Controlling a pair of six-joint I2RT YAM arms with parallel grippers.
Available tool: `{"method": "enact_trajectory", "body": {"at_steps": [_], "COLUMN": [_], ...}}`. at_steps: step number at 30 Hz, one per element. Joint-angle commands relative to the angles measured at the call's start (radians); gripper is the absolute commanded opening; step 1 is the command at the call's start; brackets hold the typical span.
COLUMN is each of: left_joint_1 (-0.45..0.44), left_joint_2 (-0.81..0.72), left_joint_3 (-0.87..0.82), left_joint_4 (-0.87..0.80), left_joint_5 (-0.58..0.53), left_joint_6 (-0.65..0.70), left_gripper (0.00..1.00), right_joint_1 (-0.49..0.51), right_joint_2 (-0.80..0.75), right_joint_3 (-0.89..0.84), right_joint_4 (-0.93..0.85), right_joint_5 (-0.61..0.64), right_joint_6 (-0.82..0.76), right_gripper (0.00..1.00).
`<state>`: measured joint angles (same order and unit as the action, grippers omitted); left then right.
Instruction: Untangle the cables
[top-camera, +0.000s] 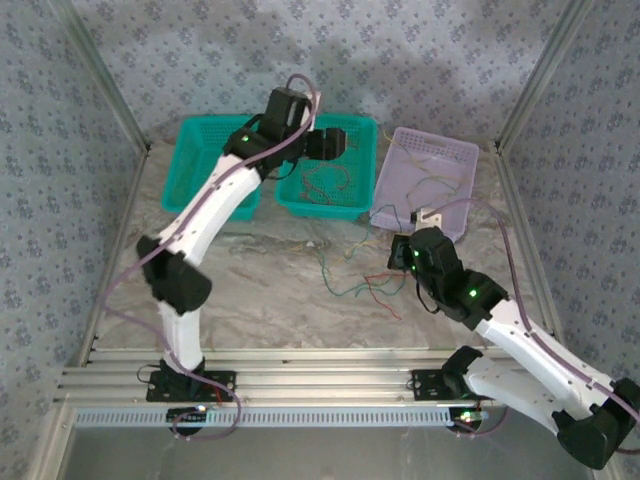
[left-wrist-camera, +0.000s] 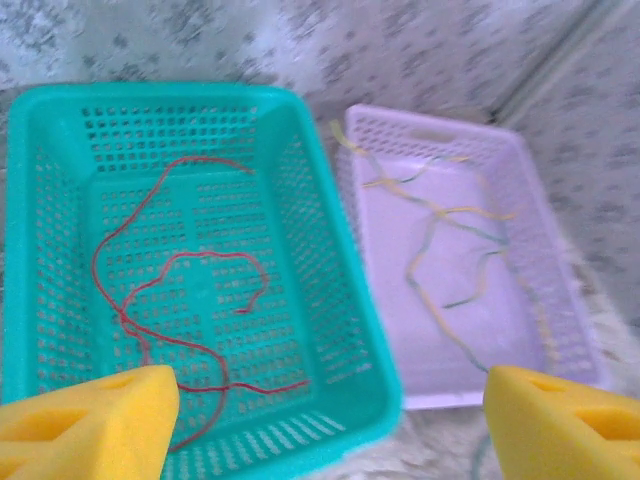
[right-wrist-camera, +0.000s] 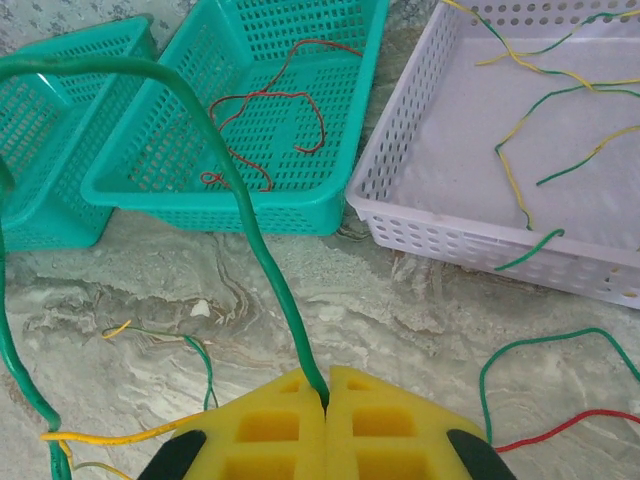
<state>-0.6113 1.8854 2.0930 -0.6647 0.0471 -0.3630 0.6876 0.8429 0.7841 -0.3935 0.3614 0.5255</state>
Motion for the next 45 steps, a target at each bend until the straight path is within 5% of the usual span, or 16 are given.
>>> {"method": "enact_trajectory", "body": {"at_steps": [1, 11, 22, 32, 45], "left_joint_1": [-0.005, -0.039, -0.097, -0.083, -0.063], "left_joint_2": [-0.14, -0.427, -0.508, -0.57, -0.514], "left_joint_3": [-0.209, -0.789, -1.021, -0.976, -0.925], "left_joint_4": [0.158, 0.448, 0.65, 0.666, 0.699], "left_joint_5": [0.083, 0.26, 0.389, 0.335, 0.548], "left_joint_6": [-0.07, -0.257, -0.321, -0.288, -0.27], "left_gripper": [0.8, 0.77, 0.74, 0.8, 0.81], "right_joint_1": [-0.02, -0.049, -0.063, -0.059, -0.001], "right_joint_2": [0.008, -0.005, -0.018, 0.072, 0.156], "right_joint_3": [0.032, 0.024, 0.006, 0.009, 0.053], "right_joint_4": [-0.007, 0.102, 0.162, 0.206, 0.204], "right_joint_5": [-0.013, -0.093, -0.177, -0.353, -0.429], "right_joint_6": [0.033, -0.002, -0.014, -0.037, -0.078], "right_gripper": [0.0, 0.0, 0.0, 0.0, 0.0]}}
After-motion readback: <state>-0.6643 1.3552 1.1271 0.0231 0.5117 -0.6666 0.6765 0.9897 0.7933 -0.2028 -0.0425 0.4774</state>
